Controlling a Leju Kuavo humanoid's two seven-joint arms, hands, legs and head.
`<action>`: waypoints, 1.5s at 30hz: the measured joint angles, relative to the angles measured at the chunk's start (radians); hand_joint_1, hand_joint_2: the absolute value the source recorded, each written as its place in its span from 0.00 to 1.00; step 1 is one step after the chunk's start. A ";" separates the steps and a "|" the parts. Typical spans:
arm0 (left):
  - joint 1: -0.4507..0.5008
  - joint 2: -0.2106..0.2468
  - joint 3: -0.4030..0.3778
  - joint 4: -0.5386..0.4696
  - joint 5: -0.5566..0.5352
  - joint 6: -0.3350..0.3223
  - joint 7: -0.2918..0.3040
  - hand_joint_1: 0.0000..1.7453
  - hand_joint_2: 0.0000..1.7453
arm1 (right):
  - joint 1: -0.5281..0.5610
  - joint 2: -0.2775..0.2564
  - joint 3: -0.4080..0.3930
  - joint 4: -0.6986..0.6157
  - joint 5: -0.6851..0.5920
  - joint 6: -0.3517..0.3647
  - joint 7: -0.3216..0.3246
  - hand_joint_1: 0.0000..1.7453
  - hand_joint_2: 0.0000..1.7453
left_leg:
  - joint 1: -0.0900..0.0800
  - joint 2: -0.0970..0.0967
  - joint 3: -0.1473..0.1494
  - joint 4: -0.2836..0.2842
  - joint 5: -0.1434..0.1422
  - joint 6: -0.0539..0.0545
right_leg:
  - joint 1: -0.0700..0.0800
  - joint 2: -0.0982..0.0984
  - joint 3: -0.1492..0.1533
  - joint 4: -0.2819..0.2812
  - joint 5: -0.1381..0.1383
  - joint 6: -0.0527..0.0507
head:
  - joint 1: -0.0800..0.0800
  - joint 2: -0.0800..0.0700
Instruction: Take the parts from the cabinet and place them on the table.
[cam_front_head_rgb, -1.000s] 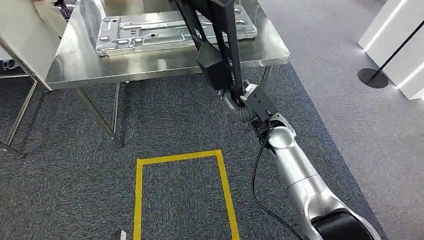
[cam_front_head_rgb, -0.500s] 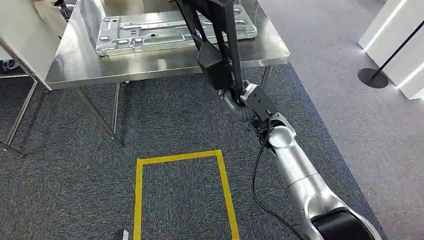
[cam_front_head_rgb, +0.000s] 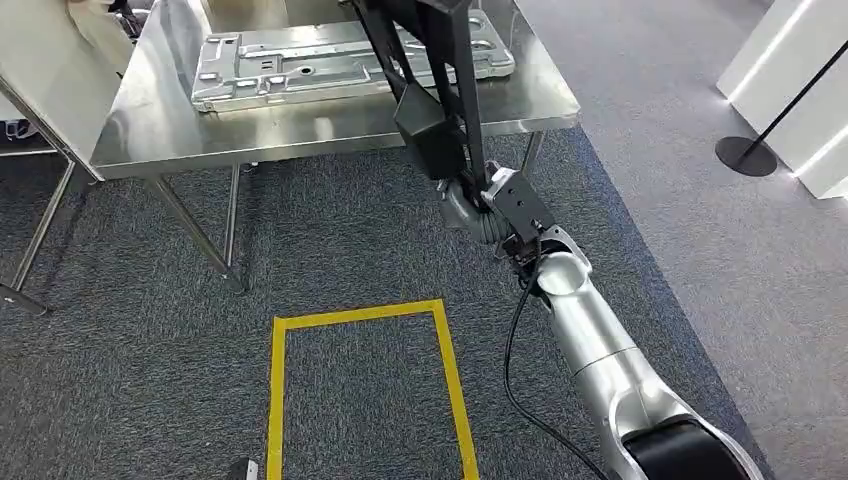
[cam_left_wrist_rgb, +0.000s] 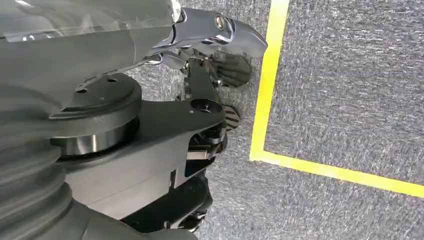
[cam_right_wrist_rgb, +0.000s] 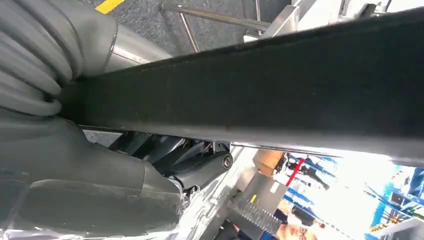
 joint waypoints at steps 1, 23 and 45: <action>0.000 0.000 0.000 0.000 0.000 0.000 0.000 0.00 1.00 | 0.000 0.000 -0.001 0.000 0.000 0.000 0.000 1.00 1.00 | 0.000 0.000 0.000 0.000 0.000 0.000 | 0.000 0.000 0.000 0.000 0.000 0.000 | 0.000 0.000; 0.000 0.000 -0.002 0.000 0.001 0.011 0.000 0.00 1.00 | 0.008 -0.037 -0.043 -0.047 0.023 -0.026 0.018 1.00 1.00 | 0.000 0.000 0.000 0.000 0.000 0.000 | 0.000 0.000 0.000 0.000 0.000 0.000 | 0.000 0.000; 0.002 0.000 -0.003 0.000 0.005 0.019 -0.002 0.00 1.00 | 0.034 -0.060 -0.079 -0.097 0.024 -0.050 0.024 1.00 1.00 | 0.000 0.000 0.000 0.000 0.000 0.000 | 0.000 0.000 -0.001 0.000 0.000 0.000 | 0.000 0.000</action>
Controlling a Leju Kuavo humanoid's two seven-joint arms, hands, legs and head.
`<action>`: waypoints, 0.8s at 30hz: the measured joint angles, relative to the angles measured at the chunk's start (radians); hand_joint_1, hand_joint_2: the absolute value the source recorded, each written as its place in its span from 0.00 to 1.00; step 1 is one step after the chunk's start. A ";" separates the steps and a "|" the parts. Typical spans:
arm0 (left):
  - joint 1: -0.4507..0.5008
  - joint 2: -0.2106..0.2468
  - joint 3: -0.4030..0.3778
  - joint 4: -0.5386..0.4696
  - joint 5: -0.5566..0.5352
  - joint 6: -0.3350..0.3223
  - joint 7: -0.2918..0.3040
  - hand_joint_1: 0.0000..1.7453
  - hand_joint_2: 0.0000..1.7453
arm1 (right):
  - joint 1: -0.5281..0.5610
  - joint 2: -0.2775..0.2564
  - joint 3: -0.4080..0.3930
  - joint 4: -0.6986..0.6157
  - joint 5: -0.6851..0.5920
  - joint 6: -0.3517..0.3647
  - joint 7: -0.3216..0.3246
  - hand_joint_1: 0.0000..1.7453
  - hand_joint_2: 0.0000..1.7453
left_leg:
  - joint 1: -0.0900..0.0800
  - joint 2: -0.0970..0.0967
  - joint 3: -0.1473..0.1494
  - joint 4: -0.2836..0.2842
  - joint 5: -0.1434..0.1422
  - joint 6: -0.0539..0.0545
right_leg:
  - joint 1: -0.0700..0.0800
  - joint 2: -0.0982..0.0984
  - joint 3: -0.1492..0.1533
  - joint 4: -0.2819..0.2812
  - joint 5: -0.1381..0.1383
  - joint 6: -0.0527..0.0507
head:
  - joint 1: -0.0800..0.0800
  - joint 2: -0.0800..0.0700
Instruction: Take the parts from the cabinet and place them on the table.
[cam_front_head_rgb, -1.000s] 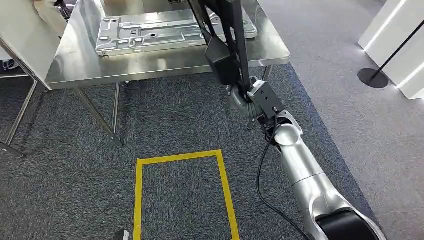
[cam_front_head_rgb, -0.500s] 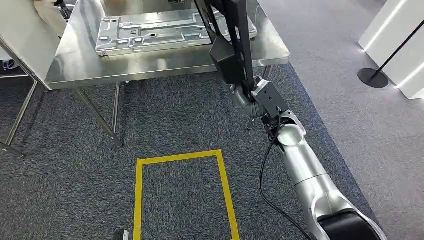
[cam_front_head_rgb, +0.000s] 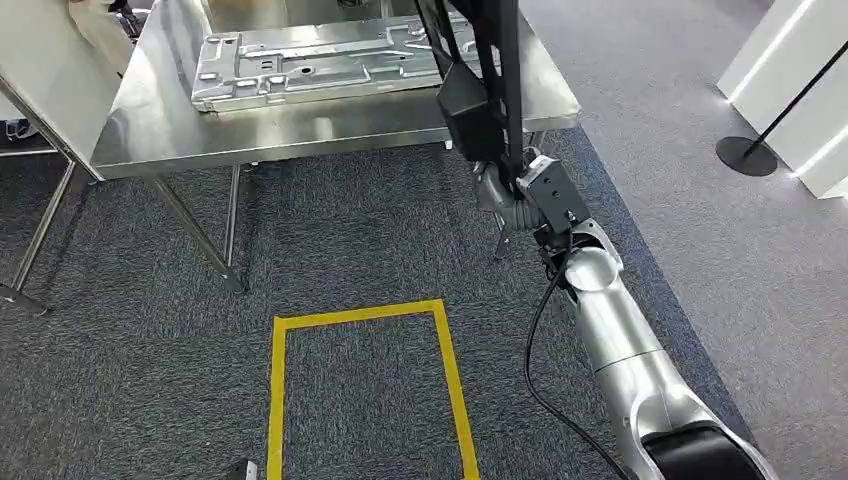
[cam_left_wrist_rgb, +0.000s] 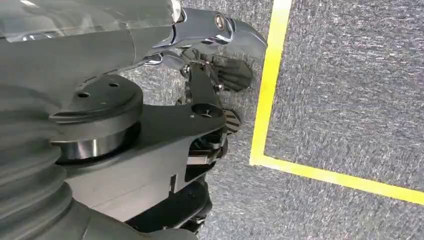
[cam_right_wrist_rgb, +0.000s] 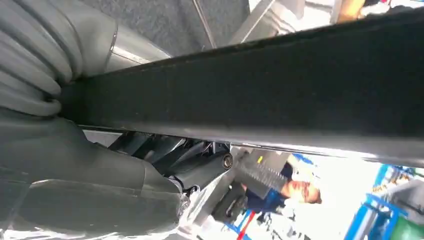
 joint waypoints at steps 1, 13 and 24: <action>0.001 0.000 0.000 0.000 0.000 0.000 -0.001 0.00 1.00 | 0.011 -0.005 -0.007 -0.013 0.000 0.000 0.000 1.00 1.00 | 0.000 0.000 0.000 0.000 0.000 0.000 | 0.000 0.000 0.000 0.000 0.000 0.000 | -0.001 0.000; 0.001 0.000 -0.023 0.000 -0.019 -0.002 0.000 0.00 1.00 | 0.100 -0.053 -0.072 -0.112 0.000 -0.005 0.001 1.00 1.00 | 0.000 0.000 -0.001 0.000 0.000 0.000 | 0.000 0.000 -0.001 0.000 0.000 0.000 | 0.000 0.000; 0.002 0.006 -0.026 0.000 -0.018 0.000 0.005 0.00 1.00 | 0.121 -0.060 -0.084 -0.133 0.000 -0.012 0.002 1.00 1.00 | 0.000 0.000 -0.001 0.000 0.000 0.000 | 0.000 0.000 -0.001 0.000 0.000 0.000 | 0.000 0.000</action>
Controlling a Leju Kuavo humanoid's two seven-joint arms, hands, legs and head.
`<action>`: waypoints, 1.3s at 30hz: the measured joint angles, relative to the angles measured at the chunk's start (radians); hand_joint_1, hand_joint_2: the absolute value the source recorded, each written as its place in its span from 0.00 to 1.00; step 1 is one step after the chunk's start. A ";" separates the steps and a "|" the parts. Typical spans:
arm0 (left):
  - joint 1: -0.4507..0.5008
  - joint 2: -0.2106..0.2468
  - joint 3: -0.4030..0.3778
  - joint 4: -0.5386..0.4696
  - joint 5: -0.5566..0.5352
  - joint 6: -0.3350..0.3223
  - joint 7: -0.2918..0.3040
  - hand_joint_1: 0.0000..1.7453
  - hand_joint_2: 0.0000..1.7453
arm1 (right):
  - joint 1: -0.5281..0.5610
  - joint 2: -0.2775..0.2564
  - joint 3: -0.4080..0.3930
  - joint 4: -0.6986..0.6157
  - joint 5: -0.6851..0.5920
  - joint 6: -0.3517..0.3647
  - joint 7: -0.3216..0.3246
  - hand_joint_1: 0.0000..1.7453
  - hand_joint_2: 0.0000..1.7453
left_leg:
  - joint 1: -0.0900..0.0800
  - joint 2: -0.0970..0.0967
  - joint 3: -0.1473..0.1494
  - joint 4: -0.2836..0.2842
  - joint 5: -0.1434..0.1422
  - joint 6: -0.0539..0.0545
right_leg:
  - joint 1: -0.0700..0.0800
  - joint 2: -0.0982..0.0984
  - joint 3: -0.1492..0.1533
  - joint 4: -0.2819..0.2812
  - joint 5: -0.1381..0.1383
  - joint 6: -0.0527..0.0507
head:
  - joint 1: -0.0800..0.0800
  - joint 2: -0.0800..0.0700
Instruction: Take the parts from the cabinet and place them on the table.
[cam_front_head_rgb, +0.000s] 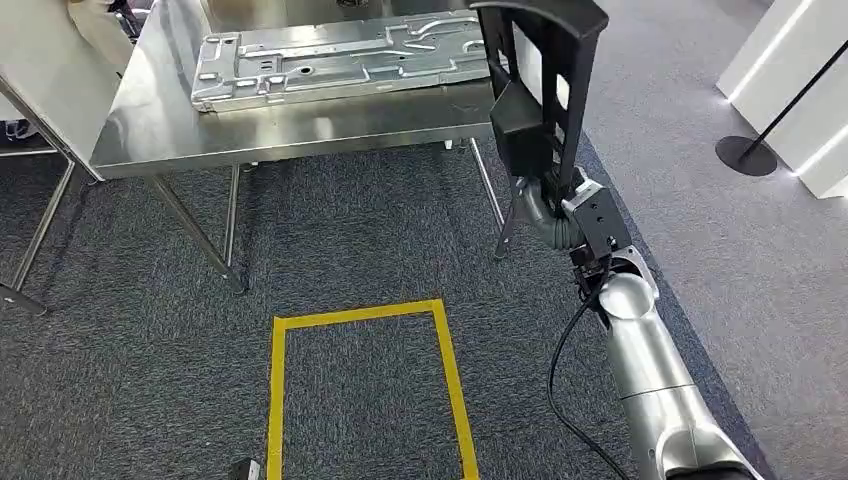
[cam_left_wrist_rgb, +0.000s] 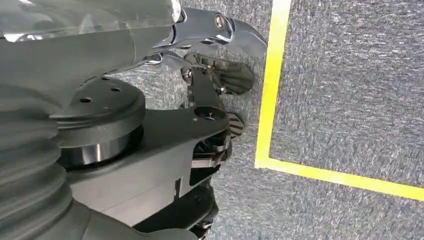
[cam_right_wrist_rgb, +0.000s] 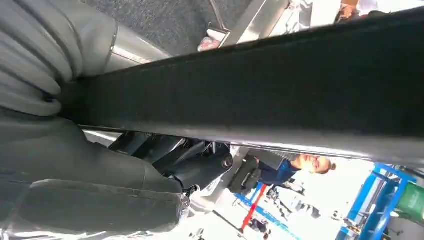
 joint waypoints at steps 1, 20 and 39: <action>0.000 0.000 0.000 0.000 0.002 0.000 0.000 0.00 1.00 | 0.001 0.000 0.000 0.000 0.000 0.000 0.000 1.00 1.00 | 0.000 0.000 0.000 0.000 0.000 0.000 | 0.000 0.000 0.000 0.000 0.000 0.000 | 0.000 0.000; 0.000 0.002 -0.017 0.000 -0.002 0.005 0.003 0.00 1.00 | -0.165 -0.001 0.062 0.005 0.235 -0.065 0.087 1.00 1.00 | 0.000 0.000 -0.001 0.000 0.000 0.000 | 0.000 0.000 -0.001 0.001 0.000 0.000 | 0.000 0.000; -0.002 0.002 -0.042 0.000 -0.016 0.010 0.022 0.00 1.00 | -0.350 0.033 0.319 0.044 0.879 -0.232 0.288 1.00 1.00 | 0.000 0.000 -0.001 0.000 0.000 0.000 | 0.000 0.000 -0.001 0.001 0.000 0.000 | 0.000 0.000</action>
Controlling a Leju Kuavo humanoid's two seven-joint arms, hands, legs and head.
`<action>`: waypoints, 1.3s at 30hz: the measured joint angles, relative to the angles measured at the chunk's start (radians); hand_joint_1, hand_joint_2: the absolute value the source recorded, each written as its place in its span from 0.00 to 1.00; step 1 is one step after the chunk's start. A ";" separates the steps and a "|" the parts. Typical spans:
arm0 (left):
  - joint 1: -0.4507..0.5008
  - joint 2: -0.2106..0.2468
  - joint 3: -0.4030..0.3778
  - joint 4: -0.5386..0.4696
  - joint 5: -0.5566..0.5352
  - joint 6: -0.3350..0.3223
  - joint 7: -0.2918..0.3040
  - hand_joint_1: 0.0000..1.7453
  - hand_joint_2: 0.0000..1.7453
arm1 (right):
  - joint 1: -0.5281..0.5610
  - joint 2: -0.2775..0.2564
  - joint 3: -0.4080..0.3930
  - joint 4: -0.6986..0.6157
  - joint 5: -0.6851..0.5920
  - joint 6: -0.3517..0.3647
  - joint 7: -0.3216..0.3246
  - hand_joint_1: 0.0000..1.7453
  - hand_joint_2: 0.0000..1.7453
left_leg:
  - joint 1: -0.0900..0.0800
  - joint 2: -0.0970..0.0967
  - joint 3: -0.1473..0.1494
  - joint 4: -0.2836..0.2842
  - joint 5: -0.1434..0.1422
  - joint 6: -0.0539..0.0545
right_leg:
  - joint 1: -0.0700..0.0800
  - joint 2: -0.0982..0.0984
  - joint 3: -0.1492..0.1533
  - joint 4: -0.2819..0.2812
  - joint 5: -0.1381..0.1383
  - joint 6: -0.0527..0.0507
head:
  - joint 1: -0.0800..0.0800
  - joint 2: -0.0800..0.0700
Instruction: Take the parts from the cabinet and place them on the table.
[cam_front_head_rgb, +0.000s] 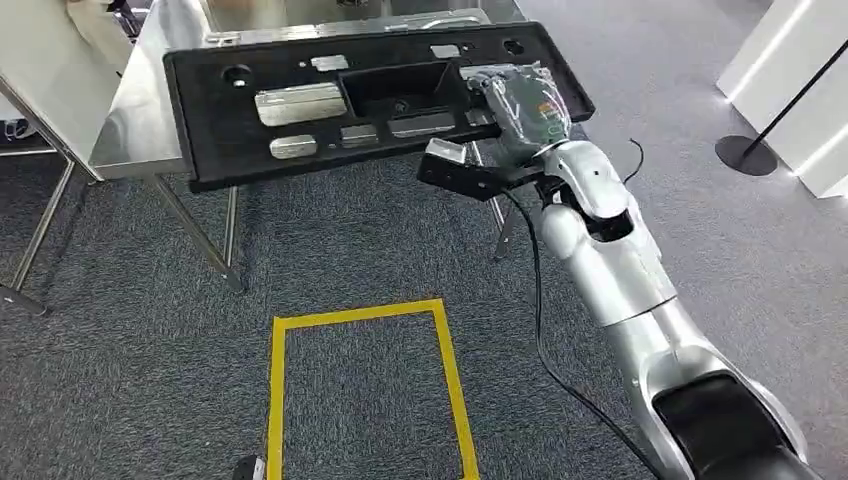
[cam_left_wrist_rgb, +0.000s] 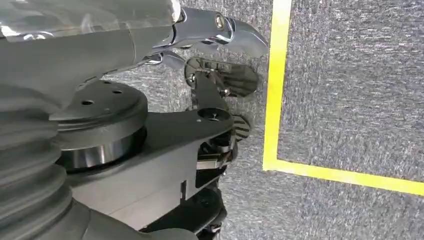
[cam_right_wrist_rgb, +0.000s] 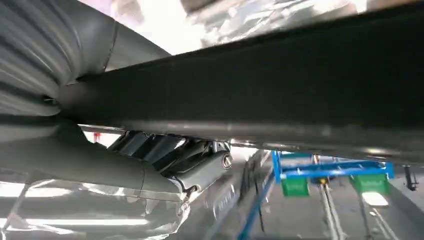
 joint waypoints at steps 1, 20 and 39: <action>0.000 0.000 -0.001 0.000 0.000 0.002 0.000 0.00 1.00 | -0.009 0.005 0.012 0.009 0.029 -0.007 0.007 1.00 1.00 | 0.000 0.000 0.000 0.000 0.000 0.000 | 0.000 0.000 0.000 0.000 0.000 0.000 | 0.000 0.000; 0.001 0.001 -0.021 0.000 -0.020 0.009 0.025 0.00 1.00 | -0.056 0.084 0.101 0.101 0.128 -0.072 0.002 1.00 1.00 | 0.000 0.000 0.000 0.000 0.000 0.000 | 0.000 0.000 0.000 0.000 0.000 0.000 | 0.000 0.000; 0.007 0.003 -0.020 0.000 -0.006 0.012 0.024 0.00 1.00 | -0.052 0.121 0.096 0.136 -0.062 -0.008 -0.115 1.00 1.00 | 0.000 0.000 0.000 0.000 0.000 0.000 | 0.000 0.000 -0.001 0.000 0.000 0.000 | 0.000 0.000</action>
